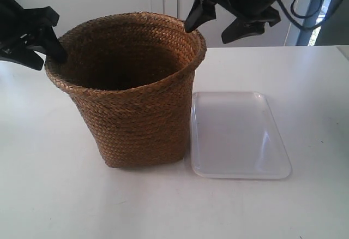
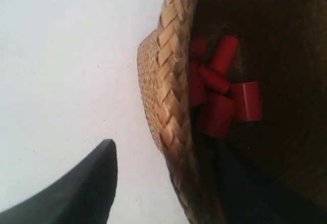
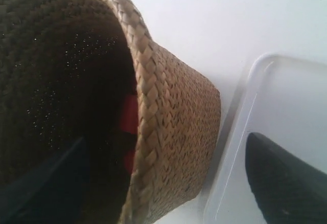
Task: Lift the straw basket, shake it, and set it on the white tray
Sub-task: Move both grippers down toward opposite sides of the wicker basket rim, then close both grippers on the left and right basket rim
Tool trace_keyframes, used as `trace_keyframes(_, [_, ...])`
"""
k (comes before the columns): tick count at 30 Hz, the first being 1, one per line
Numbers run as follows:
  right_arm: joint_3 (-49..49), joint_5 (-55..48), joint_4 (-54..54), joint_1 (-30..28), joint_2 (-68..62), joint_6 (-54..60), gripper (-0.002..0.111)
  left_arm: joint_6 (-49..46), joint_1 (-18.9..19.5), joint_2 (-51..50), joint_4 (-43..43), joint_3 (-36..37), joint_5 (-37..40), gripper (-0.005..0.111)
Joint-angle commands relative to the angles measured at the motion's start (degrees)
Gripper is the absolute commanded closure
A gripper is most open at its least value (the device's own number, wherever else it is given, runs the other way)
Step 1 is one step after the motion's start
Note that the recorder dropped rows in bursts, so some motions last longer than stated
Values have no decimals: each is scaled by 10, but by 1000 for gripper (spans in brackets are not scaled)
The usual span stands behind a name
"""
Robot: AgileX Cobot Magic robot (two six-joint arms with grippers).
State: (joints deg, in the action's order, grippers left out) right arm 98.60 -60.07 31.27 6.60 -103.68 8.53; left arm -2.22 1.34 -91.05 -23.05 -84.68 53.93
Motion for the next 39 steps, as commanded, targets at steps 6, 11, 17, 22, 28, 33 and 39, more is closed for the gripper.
trace_keyframes(6, [1, 7, 0, 15, -27, -20, 31, -13, 2, -17, -13, -4, 11, 46])
trace_keyframes(11, [4, 6, -27, 19, -28, -70, 31, -13, 2, -26, -13, -4, 11, 46])
trace_keyframes(17, [16, 3, -104, 44, -28, -92, 31, -22, 2, -32, -30, -4, 12, 46])
trace_keyframes(22, [16, 16, -112, 58, -29, -101, 31, -33, 2, -32, -51, -4, 6, 46])
trace_keyframes(28, [26, 20, -155, 72, -39, -117, 31, -33, -18, -33, -49, -4, 2, 46])
trace_keyframes(33, [27, 19, -155, 72, -45, -117, 31, -28, -22, -34, -39, -4, 0, 46])
trace_keyframes(39, [27, 10, -153, 72, -57, -117, 31, -28, -22, -37, -39, -4, -1, 46])
